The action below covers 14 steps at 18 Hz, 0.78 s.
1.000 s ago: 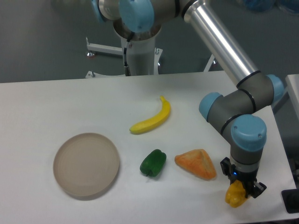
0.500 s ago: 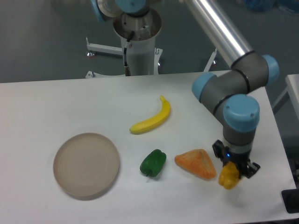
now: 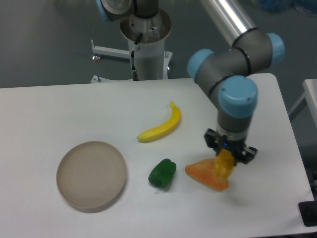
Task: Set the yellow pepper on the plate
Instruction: 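Carry the yellow pepper past the green pepper over the beige plate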
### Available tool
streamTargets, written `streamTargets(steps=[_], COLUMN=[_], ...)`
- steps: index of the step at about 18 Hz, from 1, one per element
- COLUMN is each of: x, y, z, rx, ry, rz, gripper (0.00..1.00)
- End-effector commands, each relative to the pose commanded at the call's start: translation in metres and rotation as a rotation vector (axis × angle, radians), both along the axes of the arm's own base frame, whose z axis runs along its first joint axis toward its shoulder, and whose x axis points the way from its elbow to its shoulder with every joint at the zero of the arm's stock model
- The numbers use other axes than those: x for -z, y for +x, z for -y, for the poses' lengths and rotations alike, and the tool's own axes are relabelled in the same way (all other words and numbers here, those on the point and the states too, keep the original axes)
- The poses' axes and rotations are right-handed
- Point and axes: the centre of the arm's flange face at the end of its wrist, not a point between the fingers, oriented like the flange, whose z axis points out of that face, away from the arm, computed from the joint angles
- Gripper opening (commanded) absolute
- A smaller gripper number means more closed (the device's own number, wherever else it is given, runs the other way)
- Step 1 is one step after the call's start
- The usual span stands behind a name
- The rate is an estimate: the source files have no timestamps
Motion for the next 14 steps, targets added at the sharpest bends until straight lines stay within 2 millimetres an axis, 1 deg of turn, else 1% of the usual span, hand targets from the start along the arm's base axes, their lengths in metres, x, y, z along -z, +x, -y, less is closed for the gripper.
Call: streamTargets(steps=[1,4,6,9,12,14], x=[-0.002,0.004,0.012,0.013,0.022,0.027], y=[0.016,0.07,0.103,0.158,0.21,0.234], z=[-0.008,-0.03,-0.04,-0.055,-0.063,-0.068], rx=[-0.014,-0.036,-0.053,-0.071,-0.081,-0.096], ry=[0.007,0.005,-0.002,0.004,-0.005,-0.005], rz=[-0.001,0.007,0.014,0.016,0.024,0.027], gripper=[0.55,0.56,0.56,0.56,0.56,0.56])
